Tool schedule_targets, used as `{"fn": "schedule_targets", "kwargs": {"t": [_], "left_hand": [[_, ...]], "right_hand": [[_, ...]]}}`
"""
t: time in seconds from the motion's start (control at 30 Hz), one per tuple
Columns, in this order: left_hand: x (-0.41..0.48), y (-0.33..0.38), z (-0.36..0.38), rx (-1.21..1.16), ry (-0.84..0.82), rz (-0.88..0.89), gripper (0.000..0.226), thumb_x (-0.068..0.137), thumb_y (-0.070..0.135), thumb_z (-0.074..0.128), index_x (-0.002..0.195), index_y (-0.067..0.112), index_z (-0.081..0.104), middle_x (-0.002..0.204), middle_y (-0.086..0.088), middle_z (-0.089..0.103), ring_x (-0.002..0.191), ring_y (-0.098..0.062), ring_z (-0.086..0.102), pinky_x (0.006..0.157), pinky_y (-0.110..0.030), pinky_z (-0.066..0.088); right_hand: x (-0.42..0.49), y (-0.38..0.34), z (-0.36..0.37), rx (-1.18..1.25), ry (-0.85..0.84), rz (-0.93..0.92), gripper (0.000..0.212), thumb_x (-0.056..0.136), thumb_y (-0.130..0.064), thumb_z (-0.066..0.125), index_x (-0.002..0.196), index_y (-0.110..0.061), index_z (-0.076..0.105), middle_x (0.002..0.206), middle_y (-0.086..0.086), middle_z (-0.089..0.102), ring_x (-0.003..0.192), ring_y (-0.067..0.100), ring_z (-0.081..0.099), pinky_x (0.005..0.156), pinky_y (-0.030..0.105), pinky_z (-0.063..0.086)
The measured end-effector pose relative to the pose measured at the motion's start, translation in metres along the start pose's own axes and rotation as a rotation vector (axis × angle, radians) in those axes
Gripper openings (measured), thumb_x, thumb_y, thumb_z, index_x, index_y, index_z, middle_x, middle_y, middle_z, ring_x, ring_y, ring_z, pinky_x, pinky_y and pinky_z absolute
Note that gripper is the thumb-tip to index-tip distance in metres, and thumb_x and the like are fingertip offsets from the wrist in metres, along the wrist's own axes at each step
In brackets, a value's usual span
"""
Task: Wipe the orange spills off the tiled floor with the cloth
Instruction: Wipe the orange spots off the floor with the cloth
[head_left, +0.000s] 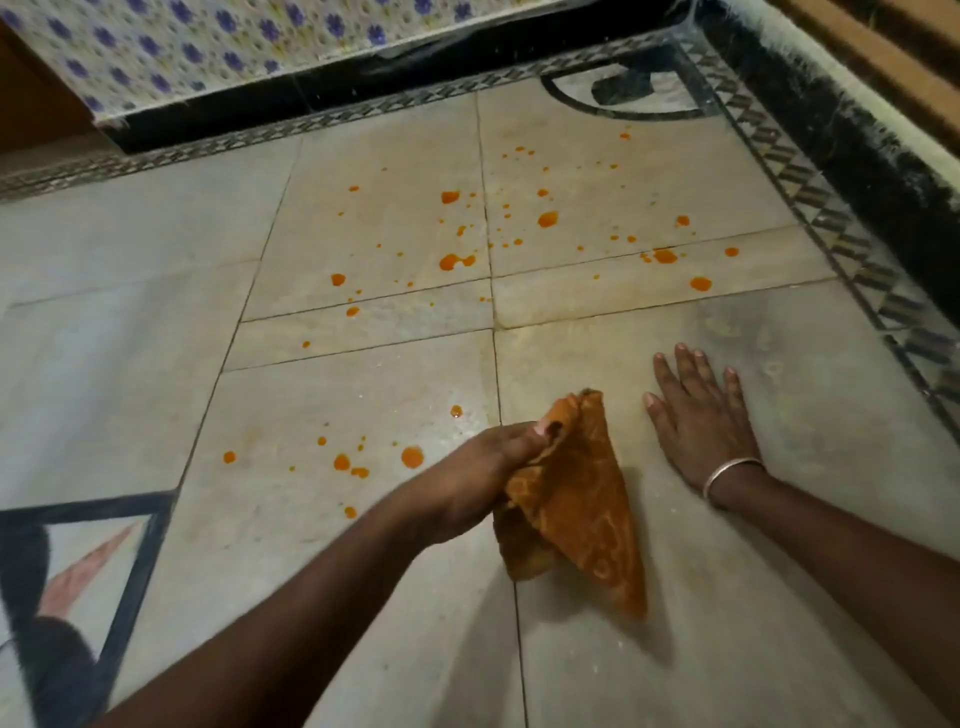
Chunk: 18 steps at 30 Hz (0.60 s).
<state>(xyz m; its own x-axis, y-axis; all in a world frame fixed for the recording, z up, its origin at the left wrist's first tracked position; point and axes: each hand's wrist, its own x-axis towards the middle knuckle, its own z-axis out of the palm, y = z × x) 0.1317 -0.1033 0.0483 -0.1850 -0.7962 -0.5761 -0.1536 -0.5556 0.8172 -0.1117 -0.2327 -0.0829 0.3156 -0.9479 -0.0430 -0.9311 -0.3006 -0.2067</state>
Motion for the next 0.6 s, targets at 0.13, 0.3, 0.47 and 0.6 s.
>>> {"fn": "schedule_targets", "kwargs": {"t": [0.13,0.3,0.47,0.6], "left_hand": [[0.001,-0.028,-0.033,0.032,0.304,-0.073,0.059,0.107,0.058,0.038,0.130,0.011,0.065,0.126,-0.015,0.071,0.114,-0.032,0.068,0.104,-0.046,0.053],[-0.001,-0.054,-0.040,0.581,0.922,0.111,0.068,0.103,0.064,0.027,0.152,0.022,0.046,0.157,-0.008,0.047,0.146,-0.030,0.041,0.121,-0.056,0.027],[0.027,-0.089,0.031,1.019,0.606,0.118,0.074,0.099,0.062,0.002,0.166,0.032,0.006,0.175,0.001,-0.009,0.160,-0.016,-0.016,0.127,-0.053,-0.009],[0.063,-0.109,0.044,1.142,0.737,0.082,0.066,0.108,0.052,0.015,0.167,0.026,0.003,0.175,-0.004,-0.006,0.161,-0.021,-0.014,0.126,-0.059,-0.005]], "right_hand": [[-0.028,-0.034,0.012,-0.011,-0.009,-0.164,0.067,0.099,-0.052,0.011,0.159,-0.025,0.024,0.168,0.006,0.014,0.155,0.021,0.007,0.124,0.048,-0.002],[-0.037,-0.073,0.014,-0.088,-0.032,-0.293,0.065,0.099,-0.049,0.011,0.160,-0.024,0.015,0.169,0.007,0.005,0.156,0.024,0.001,0.124,0.053,0.003],[-0.027,-0.093,0.021,-0.095,-0.048,-0.301,0.066,0.099,-0.048,0.010,0.160,-0.024,0.012,0.169,0.008,0.006,0.156,0.024,0.002,0.124,0.052,0.003],[-0.024,-0.091,0.026,-0.089,-0.041,-0.313,0.065,0.099,-0.045,0.012,0.160,-0.025,0.012,0.168,0.006,0.009,0.156,0.024,0.006,0.125,0.051,0.007]]}}
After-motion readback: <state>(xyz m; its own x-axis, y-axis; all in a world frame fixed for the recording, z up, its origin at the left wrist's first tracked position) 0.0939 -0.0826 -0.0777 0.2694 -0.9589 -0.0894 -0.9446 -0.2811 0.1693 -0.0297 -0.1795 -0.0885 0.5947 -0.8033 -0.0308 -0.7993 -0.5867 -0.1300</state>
